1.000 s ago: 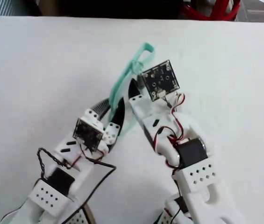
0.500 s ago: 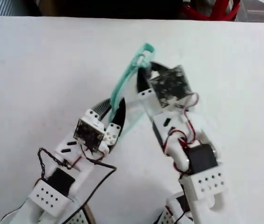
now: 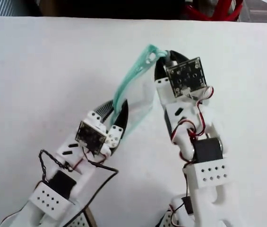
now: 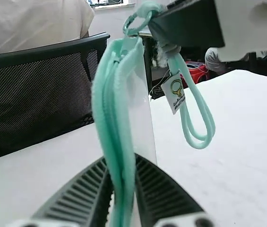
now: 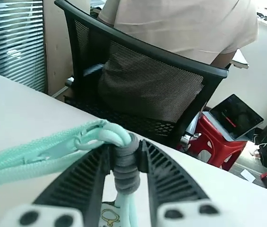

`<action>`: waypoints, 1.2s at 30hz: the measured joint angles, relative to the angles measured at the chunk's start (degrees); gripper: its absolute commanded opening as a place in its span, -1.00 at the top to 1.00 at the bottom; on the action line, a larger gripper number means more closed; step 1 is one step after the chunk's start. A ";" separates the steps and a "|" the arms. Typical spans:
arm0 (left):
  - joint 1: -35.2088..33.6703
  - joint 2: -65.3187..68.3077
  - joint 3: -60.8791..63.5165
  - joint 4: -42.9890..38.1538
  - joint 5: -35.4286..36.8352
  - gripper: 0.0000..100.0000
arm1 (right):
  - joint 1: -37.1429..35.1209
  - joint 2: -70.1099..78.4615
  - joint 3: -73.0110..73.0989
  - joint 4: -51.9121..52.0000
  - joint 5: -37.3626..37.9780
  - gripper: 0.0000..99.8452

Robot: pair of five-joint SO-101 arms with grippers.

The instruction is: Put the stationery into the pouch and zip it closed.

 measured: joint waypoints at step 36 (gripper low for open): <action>0.00 0.00 1.14 0.09 0.00 0.77 | 7.91 24.79 -23.65 5.54 1.41 0.96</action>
